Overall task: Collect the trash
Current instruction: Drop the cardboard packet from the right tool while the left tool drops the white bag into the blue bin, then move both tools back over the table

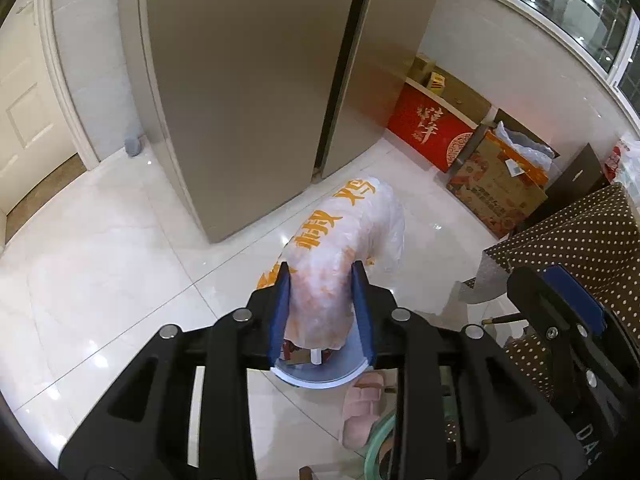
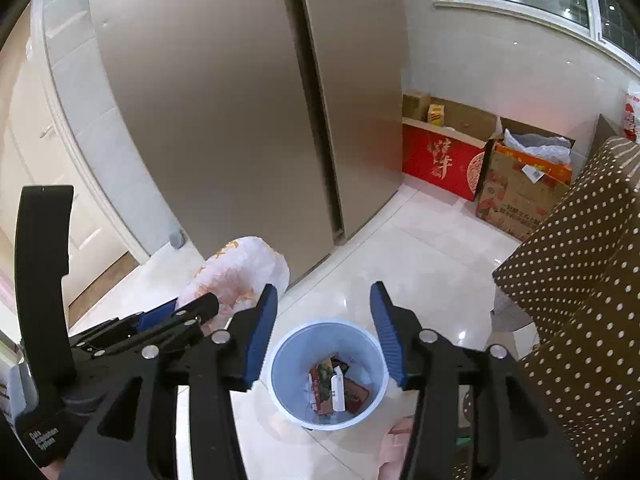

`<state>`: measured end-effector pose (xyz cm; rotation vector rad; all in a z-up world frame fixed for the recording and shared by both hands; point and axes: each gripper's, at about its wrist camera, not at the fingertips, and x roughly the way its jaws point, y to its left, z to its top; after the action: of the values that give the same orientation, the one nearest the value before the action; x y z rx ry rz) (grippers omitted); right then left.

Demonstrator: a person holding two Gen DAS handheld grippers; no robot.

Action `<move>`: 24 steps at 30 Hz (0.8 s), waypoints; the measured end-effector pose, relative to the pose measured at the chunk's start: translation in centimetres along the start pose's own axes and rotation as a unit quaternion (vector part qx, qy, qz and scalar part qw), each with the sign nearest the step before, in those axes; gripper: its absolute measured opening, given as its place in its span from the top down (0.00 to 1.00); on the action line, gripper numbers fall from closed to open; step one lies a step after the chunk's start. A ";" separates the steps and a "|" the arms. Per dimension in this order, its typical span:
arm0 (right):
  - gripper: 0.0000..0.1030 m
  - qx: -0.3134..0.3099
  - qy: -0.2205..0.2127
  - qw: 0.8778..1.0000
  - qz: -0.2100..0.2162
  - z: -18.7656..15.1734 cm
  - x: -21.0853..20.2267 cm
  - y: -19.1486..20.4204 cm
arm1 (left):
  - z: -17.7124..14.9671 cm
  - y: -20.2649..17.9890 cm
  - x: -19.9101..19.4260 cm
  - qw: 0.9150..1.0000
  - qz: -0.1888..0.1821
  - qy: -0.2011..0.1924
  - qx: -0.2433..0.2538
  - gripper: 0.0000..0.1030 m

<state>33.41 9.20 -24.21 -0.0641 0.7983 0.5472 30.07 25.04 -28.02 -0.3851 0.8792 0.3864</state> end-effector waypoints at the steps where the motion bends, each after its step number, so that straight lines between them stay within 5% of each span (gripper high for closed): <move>1: 0.52 0.001 -0.003 1.000 -0.002 0.1 -0.1 -0.1 | 0.0 -0.3 0.0 1.000 0.001 -0.001 0.003 0.63; 2: 0.52 0.004 -0.008 1.000 -0.004 0.2 -0.3 -0.4 | 0.1 -0.5 0.0 1.000 0.005 -0.004 0.007 0.47; 4: 0.51 0.008 -0.013 1.000 -0.009 0.3 -0.6 -0.9 | 0.4 -0.8 0.0 1.000 0.018 -0.018 0.017 0.31; 9: 0.51 0.015 -0.015 1.000 -0.016 0.4 -1.1 -1.8 | 0.2 -0.7 0.3 1.000 0.012 0.001 0.006 0.31; 24: 0.51 0.022 -0.049 0.998 -0.031 0.9 -7.2 -3.9 | 0.0 -4.1 -6.0 0.999 -0.008 -0.042 0.022 0.31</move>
<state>31.83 2.89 -19.19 -0.0219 0.7109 0.4713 28.56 20.45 -22.60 -0.3330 0.8012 0.3646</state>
